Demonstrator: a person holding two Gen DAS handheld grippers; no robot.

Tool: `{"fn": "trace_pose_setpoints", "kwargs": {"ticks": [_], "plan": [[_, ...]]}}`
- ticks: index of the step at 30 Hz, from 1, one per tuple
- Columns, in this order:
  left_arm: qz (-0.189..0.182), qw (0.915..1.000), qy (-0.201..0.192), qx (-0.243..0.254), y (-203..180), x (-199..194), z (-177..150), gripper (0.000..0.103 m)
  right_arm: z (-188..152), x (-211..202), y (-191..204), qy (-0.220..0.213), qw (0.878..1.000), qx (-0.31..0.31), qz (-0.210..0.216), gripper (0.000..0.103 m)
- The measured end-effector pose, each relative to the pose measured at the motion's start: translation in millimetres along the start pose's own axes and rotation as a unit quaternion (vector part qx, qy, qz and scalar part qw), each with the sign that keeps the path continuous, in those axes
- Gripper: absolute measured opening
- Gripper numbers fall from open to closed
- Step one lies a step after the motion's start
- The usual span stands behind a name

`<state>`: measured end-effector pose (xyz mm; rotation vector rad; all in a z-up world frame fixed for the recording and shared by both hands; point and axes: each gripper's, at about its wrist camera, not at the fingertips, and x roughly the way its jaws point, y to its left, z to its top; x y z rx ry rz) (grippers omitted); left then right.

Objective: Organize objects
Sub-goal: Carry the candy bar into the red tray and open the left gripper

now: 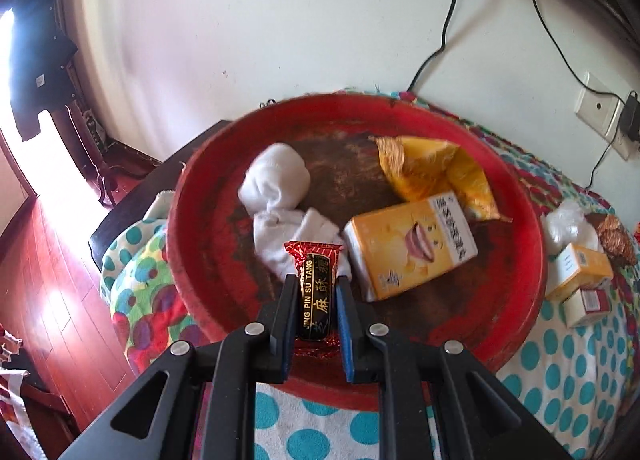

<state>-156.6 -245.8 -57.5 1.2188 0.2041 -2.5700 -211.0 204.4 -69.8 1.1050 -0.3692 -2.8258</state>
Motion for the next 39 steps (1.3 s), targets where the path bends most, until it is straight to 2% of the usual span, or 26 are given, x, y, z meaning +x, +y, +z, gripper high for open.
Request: {"fn": "trace_pose_setpoints", "kwargs": {"ticks": [7, 11, 15, 19, 23, 28, 31, 33, 36, 39], "plan": [[-0.016, 0.9990, -0.001, 0.042, -27.6, 0.1, -10.6, 0.018, 0.2, -0.5, 0.4, 0.000, 1.000, 0.000, -0.001, 0.103], [-0.021, 0.9977, -0.004, 0.064, -47.1, 3.0, -5.3, 0.018, 0.3, -0.8, 0.6, -0.001, 1.000, 0.000, -0.001, 0.103], [-0.029, 0.9988, 0.015, 0.035, -52.3, 19.1, 18.8, 0.018, 0.4, -0.9, 0.7, 0.000, 1.000, 0.000, 0.000, 0.103], [-0.023, 0.9993, 0.013, 0.025, -54.3, 22.0, 40.1, 0.018, 0.3, -1.2, 0.8, -0.001, 1.000, 0.000, -0.001, 0.103], [-0.007, 0.9988, -0.001, 0.048, -58.2, 19.6, 40.9, 0.018, -0.2, -1.5, 2.1, -0.003, 1.000, -0.004, -0.003, 0.103], [-0.007, 0.9985, 0.002, 0.054, -55.0, 22.8, 35.6, 0.018, -1.0, -4.4, 11.7, -0.008, 0.999, -0.029, -0.009, 0.103], [-0.010, 0.9982, -0.003, 0.059, -55.6, 21.0, 32.7, 0.018, -4.3, -1.2, 25.5, 0.013, 0.998, -0.067, 0.009, 0.103], [-0.011, 0.9979, -0.006, 0.063, -56.9, 21.0, 31.7, 0.018, -9.7, -8.4, 39.5, 0.011, 0.995, -0.095, 0.033, 0.103], [-0.013, 0.9981, -0.003, 0.060, -55.6, 27.0, 31.9, 0.018, -22.0, -20.0, 70.1, 0.017, 0.989, -0.125, 0.074, 0.103], [-0.014, 0.9984, -0.004, 0.055, -54.0, 31.3, 31.7, 0.018, -35.7, -17.7, 108.2, 0.034, 0.984, -0.148, 0.088, 0.103]]}}
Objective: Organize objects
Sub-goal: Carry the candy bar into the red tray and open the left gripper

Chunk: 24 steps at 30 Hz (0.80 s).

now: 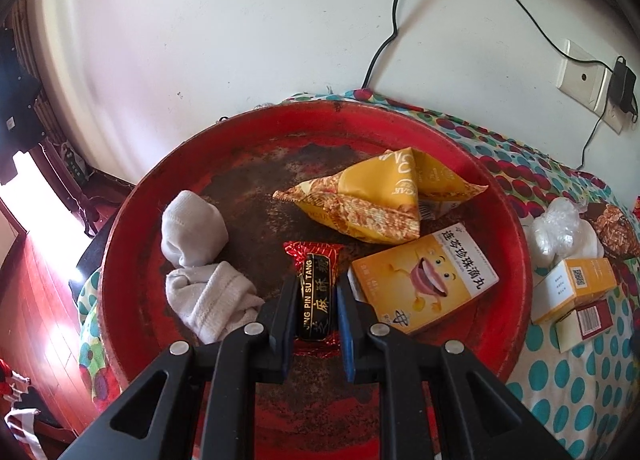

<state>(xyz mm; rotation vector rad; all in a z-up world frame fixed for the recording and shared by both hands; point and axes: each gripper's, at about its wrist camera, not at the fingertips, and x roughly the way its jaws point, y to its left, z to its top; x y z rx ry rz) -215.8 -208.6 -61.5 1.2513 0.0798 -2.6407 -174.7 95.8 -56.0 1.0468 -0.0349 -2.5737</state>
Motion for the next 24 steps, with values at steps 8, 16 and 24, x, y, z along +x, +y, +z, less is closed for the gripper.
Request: {"fn": "trace_pose_setpoints", "kwargs": {"ticks": [8, 16, 24], "plan": [[-0.009, 0.9999, 0.003, -0.011, 9.2, 5.9, -2.3, 0.018, 0.2, 38.6, 49.5, 0.037, 0.998, 0.035, -0.021, 0.103], [-0.012, 0.9999, 0.000, -0.006, 8.1, 9.9, -6.7, 0.020, 3.5, 53.8, 37.1, 0.061, 0.995, 0.074, -0.036, 0.072], [0.001, 1.0000, 0.000, -0.004, 6.1, 8.0, -6.4, 0.025, 0.0, 41.6, 43.0, 0.033, 0.997, 0.059, -0.039, 0.065]]}}
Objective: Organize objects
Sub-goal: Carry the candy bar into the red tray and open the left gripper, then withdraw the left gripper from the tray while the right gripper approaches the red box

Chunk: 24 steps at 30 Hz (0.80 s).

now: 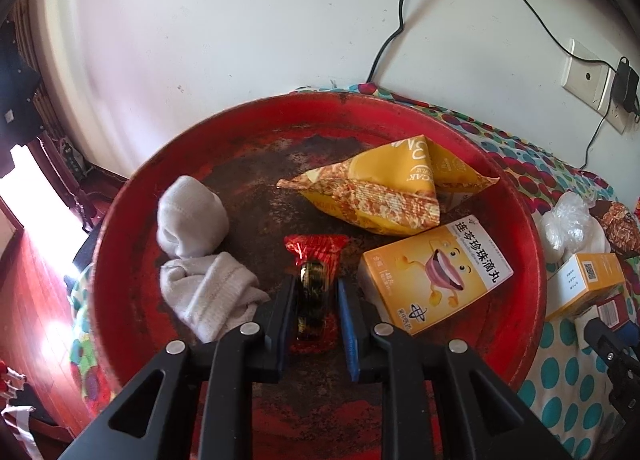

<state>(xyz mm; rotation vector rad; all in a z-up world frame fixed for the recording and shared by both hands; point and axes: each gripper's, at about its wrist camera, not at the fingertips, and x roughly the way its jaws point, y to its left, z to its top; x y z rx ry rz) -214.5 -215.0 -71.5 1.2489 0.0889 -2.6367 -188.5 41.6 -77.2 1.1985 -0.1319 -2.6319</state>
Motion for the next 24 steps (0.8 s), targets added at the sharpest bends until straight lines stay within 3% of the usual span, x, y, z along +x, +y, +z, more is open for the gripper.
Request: {"fn": "trace_pose_setpoints", "kwargs": {"ticks": [2, 8, 14, 20, 24], "plan": [[0.000, 0.9999, -0.011, -0.001, 0.4, -8.0, -0.1, 0.040, -1.5, -0.4, 1.8, -0.002, 1.000, -0.002, 0.000, 0.065], [-0.013, 0.9983, -0.057, 0.002, 4.3, -47.8, -0.9, 0.055, 1.8, 2.7, -4.7, 0.005, 1.000, 0.015, 0.016, 0.065], [-0.031, 0.9949, -0.090, -0.034, 26.1, -96.1, -32.4, 0.058, 0.0, -0.3, -1.7, -0.003, 1.000, 0.008, 0.015, 0.065], [-0.013, 0.9971, -0.072, -0.020, 31.5, -113.5, -70.4, 0.058, 0.4, 0.2, -2.9, 0.002, 1.000, 0.012, 0.017, 0.065], [-0.019, 0.9969, -0.062, -0.044, 42.6, -123.9, -97.7, 0.058, 1.5, 1.3, -1.8, 0.004, 1.000, 0.008, 0.014, 0.065]]}}
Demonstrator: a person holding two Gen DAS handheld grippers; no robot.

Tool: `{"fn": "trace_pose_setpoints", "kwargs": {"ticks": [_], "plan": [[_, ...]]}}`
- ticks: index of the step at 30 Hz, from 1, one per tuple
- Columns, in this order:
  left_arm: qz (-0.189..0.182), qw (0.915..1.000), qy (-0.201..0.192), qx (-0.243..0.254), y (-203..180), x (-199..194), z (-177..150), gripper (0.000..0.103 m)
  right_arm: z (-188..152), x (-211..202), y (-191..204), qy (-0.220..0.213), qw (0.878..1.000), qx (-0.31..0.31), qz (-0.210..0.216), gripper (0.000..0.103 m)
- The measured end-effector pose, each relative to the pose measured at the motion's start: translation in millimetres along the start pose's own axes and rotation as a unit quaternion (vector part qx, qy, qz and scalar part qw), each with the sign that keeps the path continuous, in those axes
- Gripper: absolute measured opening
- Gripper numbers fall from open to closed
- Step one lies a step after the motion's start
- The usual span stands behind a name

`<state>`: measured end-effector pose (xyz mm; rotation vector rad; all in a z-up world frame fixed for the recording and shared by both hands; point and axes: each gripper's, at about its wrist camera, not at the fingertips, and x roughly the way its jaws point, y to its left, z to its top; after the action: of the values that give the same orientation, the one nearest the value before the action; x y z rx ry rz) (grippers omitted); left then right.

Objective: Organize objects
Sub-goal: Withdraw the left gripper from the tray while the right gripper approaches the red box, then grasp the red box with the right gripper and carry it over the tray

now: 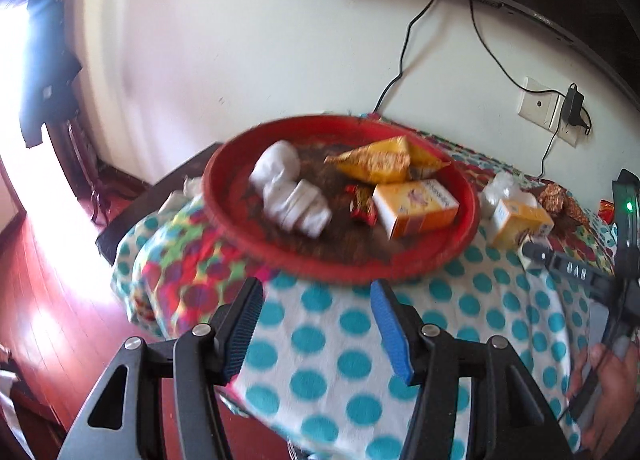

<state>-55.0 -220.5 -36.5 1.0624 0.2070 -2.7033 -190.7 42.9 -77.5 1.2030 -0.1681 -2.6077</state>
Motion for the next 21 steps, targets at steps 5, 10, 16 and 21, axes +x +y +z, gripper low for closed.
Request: {"fn": "trace_pose_setpoints", "kwargs": {"ticks": [5, 10, 16, 21], "plan": [[0.014, 0.9999, -0.006, -0.004, 9.3, -20.4, -22.8, 0.058, 0.8, -0.5, 5.9, -0.004, 1.000, -0.018, -0.004, 0.065], [0.013, 0.9998, -0.004, -0.017, 23.7, -25.2, -30.6, 0.058, 2.0, 1.2, 10.7, 0.002, 0.999, -0.033, -0.011, 0.065], [0.010, 0.9986, 0.009, -0.051, 44.7, -20.9, -32.6, 0.058, 18.4, -23.9, 55.0, -0.028, 0.996, -0.086, -0.007, 0.065], [0.019, 0.9979, 0.021, -0.059, 54.5, -16.1, -33.0, 0.058, 29.6, -19.1, 132.7, -0.022, 0.987, -0.159, 0.031, 0.065]]}}
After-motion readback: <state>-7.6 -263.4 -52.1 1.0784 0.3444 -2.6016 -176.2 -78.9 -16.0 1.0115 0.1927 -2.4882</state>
